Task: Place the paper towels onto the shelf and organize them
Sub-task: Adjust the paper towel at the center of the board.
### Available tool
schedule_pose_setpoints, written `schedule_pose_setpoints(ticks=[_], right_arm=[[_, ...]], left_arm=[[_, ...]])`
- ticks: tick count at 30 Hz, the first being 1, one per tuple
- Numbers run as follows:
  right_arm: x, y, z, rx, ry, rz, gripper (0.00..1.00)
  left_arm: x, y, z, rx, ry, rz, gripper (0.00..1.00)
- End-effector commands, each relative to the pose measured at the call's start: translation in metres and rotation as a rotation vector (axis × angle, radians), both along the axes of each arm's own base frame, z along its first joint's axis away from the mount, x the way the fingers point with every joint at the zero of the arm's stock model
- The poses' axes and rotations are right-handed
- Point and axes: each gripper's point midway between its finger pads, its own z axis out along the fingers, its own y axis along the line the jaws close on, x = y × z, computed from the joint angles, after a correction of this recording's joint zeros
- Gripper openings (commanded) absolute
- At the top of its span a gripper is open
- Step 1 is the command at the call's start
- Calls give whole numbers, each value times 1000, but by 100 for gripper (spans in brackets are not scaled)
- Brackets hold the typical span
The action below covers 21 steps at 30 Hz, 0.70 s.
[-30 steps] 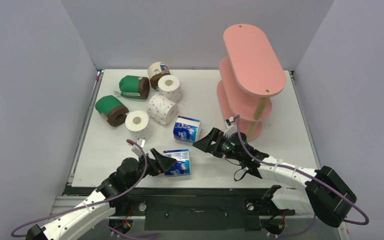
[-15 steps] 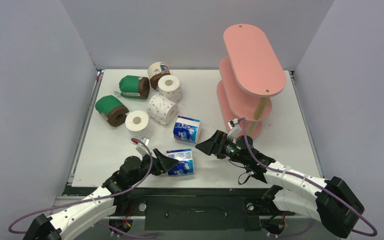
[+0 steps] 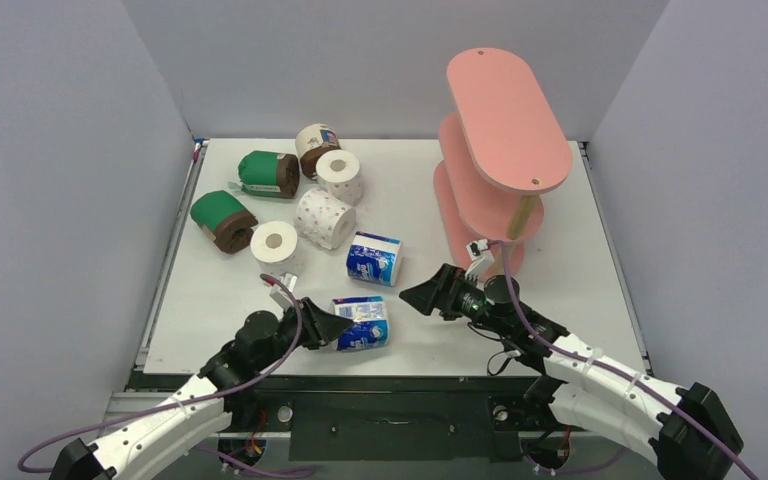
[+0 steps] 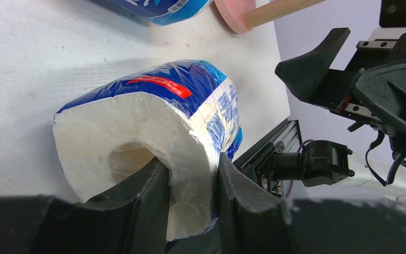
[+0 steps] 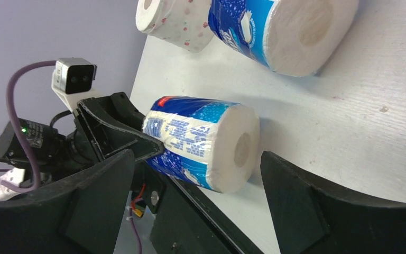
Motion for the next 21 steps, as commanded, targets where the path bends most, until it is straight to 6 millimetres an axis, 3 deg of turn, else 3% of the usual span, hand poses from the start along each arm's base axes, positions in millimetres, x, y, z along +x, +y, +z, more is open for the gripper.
schedule_pose_setpoints(ticks=[1, 2, 3, 4, 5, 7, 10, 13, 14, 15, 16, 17, 18, 19, 21], right_arm=[[7, -14, 24, -44, -102, -46, 85], [7, -19, 27, -73, -115, -56, 85], [6, -22, 30, -84, -126, -63, 85], [6, -27, 29, -123, -130, -74, 85], [5, -31, 32, -134, -142, -81, 85], [4, -39, 43, -170, -170, -100, 85], [2, -53, 43, -258, -190, -139, 85], [0, -65, 47, -324, -203, -186, 85], [0, -67, 46, -341, -204, -194, 85], [1, -71, 46, -368, -205, -214, 85], [1, -73, 44, -386, -201, -220, 85], [1, -76, 44, -408, -199, -239, 85], [2, -77, 41, -425, -193, -246, 85], [2, -81, 41, -441, -189, -264, 85], [4, -85, 38, -463, -180, -288, 85]], left_arm=[[7, -2, 43, 6, -94, -12, 21], [9, -2, 55, 16, -123, -10, 20], [9, 1, 47, 69, -105, -12, 18], [11, 0, 60, 75, -122, -11, 16], [11, 3, 52, 135, -101, -18, 15], [14, 2, 68, 183, -111, -29, 13], [16, 3, 66, 280, -85, -41, 11], [20, -4, 72, 370, -91, -61, 11], [20, -4, 64, 426, -75, -61, 11], [23, -7, 76, 439, -99, -58, 11], [23, -7, 66, 509, -91, -64, 11], [25, -12, 79, 517, -113, -63, 11], [24, -13, 68, 594, -107, -70, 11], [27, -18, 80, 603, -129, -66, 11], [27, -26, 79, 686, -144, -71, 11]])
